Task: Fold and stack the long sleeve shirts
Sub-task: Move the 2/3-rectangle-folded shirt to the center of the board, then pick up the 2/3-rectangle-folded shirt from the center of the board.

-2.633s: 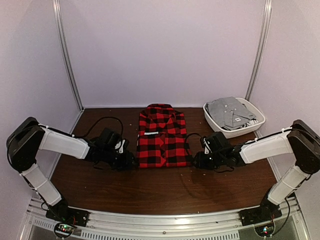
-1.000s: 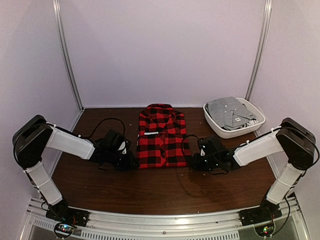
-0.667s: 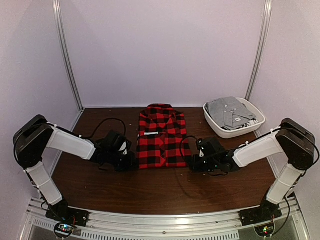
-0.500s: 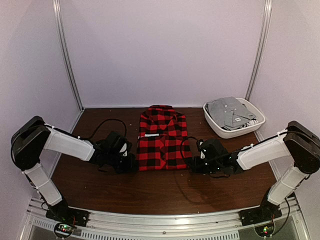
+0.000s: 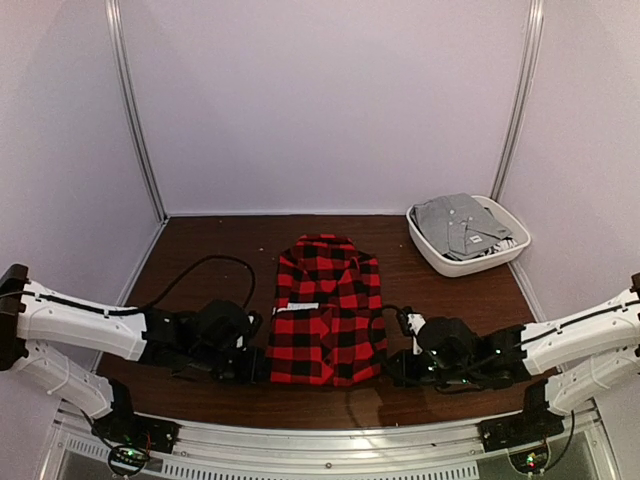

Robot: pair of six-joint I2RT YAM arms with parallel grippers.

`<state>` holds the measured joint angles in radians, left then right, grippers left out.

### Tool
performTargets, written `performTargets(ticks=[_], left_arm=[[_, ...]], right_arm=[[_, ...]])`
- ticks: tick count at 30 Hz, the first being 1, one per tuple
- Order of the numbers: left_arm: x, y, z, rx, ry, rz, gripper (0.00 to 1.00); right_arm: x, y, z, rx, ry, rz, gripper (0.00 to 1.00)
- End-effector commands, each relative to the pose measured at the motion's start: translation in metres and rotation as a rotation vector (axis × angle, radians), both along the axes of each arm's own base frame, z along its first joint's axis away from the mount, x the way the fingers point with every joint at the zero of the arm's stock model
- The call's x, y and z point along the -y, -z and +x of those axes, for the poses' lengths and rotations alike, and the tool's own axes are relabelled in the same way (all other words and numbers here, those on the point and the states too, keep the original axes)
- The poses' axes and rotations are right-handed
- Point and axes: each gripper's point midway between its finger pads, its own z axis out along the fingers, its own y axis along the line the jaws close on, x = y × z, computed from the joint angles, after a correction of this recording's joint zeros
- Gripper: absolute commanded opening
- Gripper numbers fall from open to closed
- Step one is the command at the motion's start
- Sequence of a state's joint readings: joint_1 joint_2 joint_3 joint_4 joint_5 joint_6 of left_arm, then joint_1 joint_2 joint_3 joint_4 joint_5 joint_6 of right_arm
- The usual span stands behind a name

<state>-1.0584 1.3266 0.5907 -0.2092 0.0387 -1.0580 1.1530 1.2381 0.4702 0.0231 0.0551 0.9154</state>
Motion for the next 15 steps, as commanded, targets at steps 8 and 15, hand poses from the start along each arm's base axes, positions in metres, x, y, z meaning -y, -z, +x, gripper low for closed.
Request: performTargets(ticks=[8,15], left_arm=[[0.002,-0.083,0.025,0.185,-0.097,0.006,0.00],[0.022,-0.148,0.172,0.341,-0.047,-0.106,0.00]], right_arm=[[0.003,-0.092,0.016,0.127,0.123,-0.008,0.00],[-0.002,-0.132,0.154,0.185,0.178,0.031,0.00]])
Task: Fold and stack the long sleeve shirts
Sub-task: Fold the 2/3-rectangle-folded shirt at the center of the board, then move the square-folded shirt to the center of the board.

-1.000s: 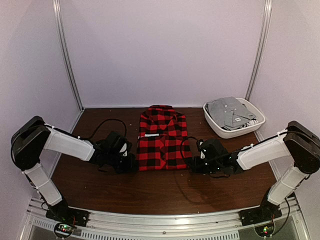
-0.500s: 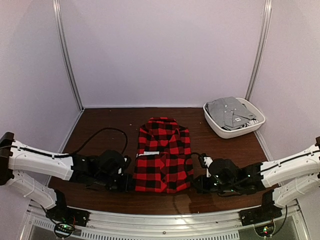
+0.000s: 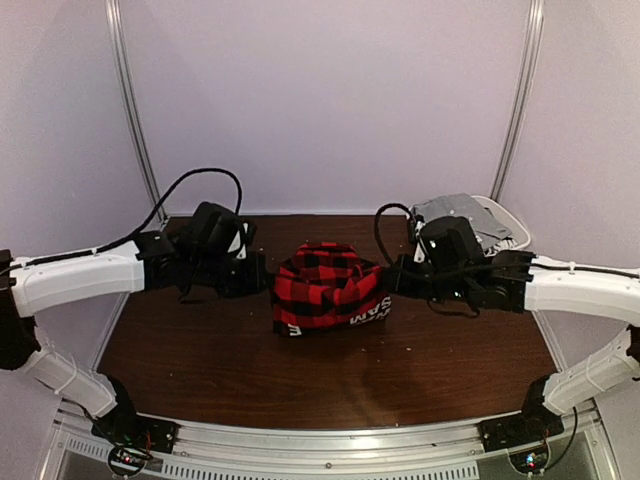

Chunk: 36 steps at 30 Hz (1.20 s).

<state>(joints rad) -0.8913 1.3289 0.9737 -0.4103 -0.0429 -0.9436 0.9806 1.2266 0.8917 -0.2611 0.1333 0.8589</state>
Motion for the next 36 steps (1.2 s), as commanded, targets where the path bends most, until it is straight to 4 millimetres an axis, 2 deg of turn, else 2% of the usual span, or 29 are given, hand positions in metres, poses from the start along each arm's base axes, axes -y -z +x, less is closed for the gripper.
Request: performTargets(ticks=[1,2,3,4,5,6,7,8,10,12,15,17,19,22,24,28,31,36], left_arm=[[0.011,-0.026,0.104,0.133,0.075,-0.012,0.00],[0.011,-0.022,0.130,0.127,0.070,-0.025,0.00],[0.013,0.001,0.155,0.089,0.065,-0.023,0.00],[0.013,0.011,0.180,0.080,0.055,-0.031,0.00],[0.014,0.023,0.200,0.068,0.044,-0.033,0.00],[0.012,0.037,0.222,0.052,0.032,-0.036,0.00],[0.015,0.049,0.239,0.038,0.033,-0.042,0.00],[0.015,0.067,0.252,0.013,0.028,-0.034,0.00],[0.014,0.094,0.271,-0.017,0.006,-0.014,0.00],[0.012,0.117,0.275,-0.050,-0.012,-0.015,0.00],[0.014,0.136,0.260,-0.098,-0.003,-0.038,0.00],[0.012,0.139,0.245,-0.106,-0.001,-0.033,0.00],[0.009,0.136,0.224,-0.120,0.006,-0.048,0.00],[0.005,0.116,0.187,-0.102,0.015,-0.068,0.00],[0.002,0.105,0.160,-0.096,0.022,-0.079,0.00],[-0.008,0.096,0.120,-0.098,0.026,-0.083,0.00],[-0.019,0.099,0.105,-0.105,0.014,-0.073,0.00],[-0.025,0.103,0.109,-0.094,-0.002,-0.041,0.00]], right_arm=[[-0.001,-0.007,0.096,0.043,-0.009,-0.040,0.00],[-0.001,0.000,0.121,0.033,0.002,-0.054,0.00],[-0.001,0.008,0.145,0.030,0.017,-0.068,0.00],[0.000,0.016,0.169,0.028,0.031,-0.079,0.00],[0.001,0.030,0.189,0.013,0.043,-0.090,0.00],[0.002,0.055,0.210,-0.019,0.054,-0.106,0.00],[0.003,0.058,0.225,-0.019,0.060,-0.095,0.00],[0.005,0.088,0.241,-0.062,0.063,-0.109,0.00],[0.006,0.120,0.258,-0.108,0.065,-0.126,0.00],[0.003,0.149,0.263,-0.153,0.051,-0.149,0.00],[0.004,0.179,0.250,-0.218,0.025,-0.173,0.00],[0.008,0.188,0.230,-0.239,0.024,-0.174,0.00],[0.016,0.197,0.200,-0.268,0.019,-0.175,0.00],[0.021,0.188,0.161,-0.265,0.014,-0.117,0.00],[0.020,0.170,0.137,-0.238,0.007,-0.091,0.00],[0.025,0.146,0.106,-0.204,0.007,-0.056,0.00],[0.035,0.133,0.097,-0.180,0.035,-0.039,0.00],[0.046,0.126,0.100,-0.151,0.080,-0.057,0.00]])
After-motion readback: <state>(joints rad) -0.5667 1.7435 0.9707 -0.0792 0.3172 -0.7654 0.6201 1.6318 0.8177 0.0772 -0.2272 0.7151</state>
